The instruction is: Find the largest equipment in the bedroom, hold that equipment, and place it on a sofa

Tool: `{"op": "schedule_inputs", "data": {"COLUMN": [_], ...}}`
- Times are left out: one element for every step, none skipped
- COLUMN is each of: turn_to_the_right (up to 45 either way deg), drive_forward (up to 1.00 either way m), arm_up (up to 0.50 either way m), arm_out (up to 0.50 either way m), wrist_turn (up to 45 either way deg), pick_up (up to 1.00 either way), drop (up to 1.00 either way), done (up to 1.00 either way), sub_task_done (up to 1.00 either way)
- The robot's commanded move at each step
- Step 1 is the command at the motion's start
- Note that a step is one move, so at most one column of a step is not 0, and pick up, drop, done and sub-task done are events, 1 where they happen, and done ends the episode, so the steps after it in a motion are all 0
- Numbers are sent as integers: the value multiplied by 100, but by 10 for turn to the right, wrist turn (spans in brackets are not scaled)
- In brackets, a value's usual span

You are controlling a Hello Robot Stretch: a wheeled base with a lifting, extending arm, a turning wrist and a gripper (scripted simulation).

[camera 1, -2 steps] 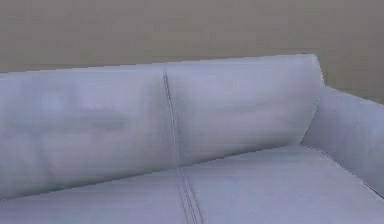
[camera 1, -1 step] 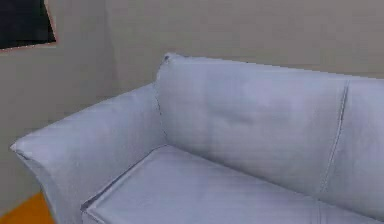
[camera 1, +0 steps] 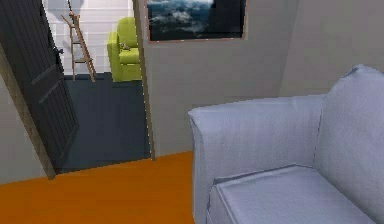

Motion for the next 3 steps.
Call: {"op": "schedule_inputs", "data": {"turn_to_the_right": [0,0,0], "drive_forward": [0,0,0], "arm_up": [0,0,0], "arm_out": [34,0,0], "wrist_turn": [0,450,450], "pick_up": [0,0,0], "drop": [0,0,0], "done": [0,0,0], "sub_task_done": [0,0,0]}}
